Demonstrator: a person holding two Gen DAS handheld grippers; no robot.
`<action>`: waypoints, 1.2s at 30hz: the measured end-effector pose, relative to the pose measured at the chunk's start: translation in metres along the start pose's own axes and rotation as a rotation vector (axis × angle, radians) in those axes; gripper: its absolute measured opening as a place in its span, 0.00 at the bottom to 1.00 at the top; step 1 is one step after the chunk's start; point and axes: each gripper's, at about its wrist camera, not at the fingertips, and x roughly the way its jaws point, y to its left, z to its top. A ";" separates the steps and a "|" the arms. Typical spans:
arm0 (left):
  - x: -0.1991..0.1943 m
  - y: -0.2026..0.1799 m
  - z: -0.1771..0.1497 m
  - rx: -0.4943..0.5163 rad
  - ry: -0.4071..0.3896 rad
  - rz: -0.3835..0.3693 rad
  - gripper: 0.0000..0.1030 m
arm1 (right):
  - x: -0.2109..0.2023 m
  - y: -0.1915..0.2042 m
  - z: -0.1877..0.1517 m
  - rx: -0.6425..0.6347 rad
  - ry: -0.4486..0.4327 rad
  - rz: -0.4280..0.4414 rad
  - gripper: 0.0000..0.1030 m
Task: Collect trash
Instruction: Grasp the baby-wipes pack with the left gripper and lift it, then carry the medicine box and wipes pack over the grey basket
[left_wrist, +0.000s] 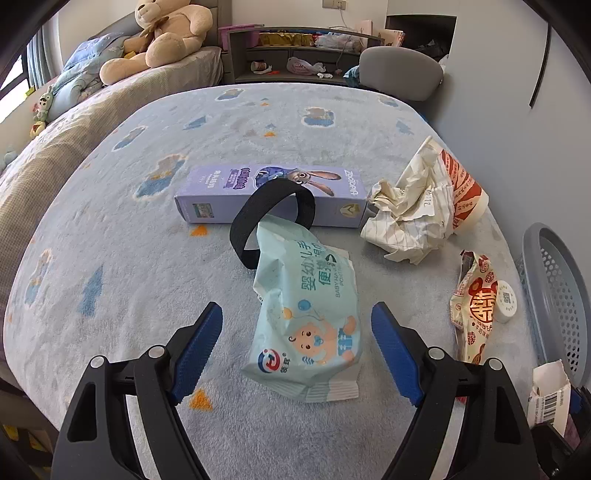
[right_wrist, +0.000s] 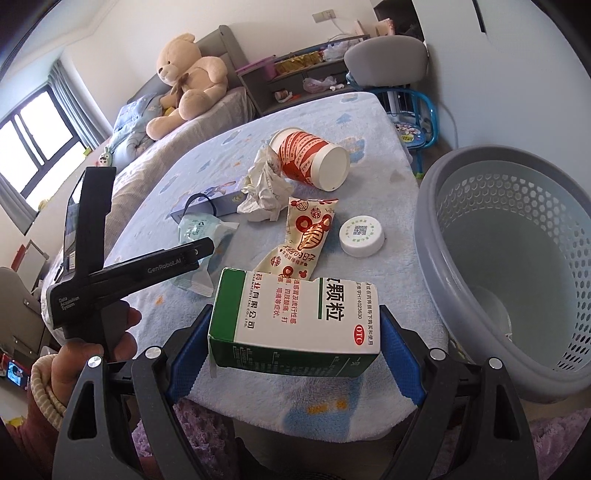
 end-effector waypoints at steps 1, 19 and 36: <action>0.003 -0.001 0.000 0.003 0.003 0.003 0.77 | 0.000 0.000 0.000 0.001 0.001 0.000 0.80; -0.001 -0.017 -0.007 0.057 -0.024 -0.025 0.55 | 0.005 -0.001 0.001 0.005 0.017 0.010 0.80; -0.047 0.015 -0.027 0.023 -0.070 -0.032 0.55 | -0.004 0.014 -0.001 -0.023 -0.008 0.000 0.80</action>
